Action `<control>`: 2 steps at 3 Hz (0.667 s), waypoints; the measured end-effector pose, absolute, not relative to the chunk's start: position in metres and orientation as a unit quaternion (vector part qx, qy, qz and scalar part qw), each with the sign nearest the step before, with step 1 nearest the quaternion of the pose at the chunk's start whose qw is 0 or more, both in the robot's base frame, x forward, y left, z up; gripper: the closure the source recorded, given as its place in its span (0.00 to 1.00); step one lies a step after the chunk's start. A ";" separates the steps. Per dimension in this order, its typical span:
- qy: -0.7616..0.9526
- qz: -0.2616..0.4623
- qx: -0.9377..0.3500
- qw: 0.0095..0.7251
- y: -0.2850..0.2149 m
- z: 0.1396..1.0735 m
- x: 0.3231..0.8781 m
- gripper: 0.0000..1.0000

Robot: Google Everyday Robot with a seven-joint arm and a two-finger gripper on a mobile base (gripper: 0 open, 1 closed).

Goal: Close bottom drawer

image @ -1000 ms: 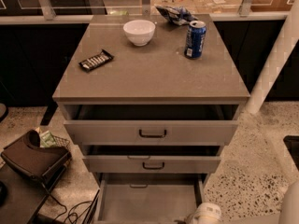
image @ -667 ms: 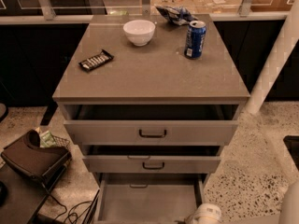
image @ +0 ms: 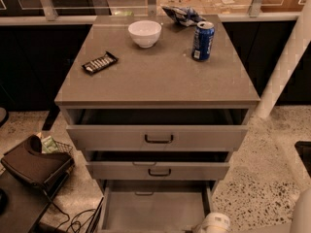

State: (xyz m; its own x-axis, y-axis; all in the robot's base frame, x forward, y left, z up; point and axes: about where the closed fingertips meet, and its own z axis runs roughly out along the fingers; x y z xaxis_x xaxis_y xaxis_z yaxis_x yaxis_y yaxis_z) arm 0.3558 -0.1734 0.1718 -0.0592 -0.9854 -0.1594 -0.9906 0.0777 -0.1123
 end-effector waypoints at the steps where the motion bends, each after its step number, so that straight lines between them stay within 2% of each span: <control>1: 0.721 0.011 -0.683 0.119 -0.172 0.170 0.383 1.00; 2: 0.721 0.011 -0.683 0.119 -0.172 0.171 0.383 1.00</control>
Offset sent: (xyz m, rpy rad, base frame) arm 0.1745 0.0118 0.0112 0.1277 -0.2703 0.1022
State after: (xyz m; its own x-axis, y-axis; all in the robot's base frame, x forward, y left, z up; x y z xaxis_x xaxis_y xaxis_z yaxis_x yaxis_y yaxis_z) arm 0.3835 -0.1723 0.1710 -0.0393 -0.9816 -0.1869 -0.9867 0.0676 -0.1475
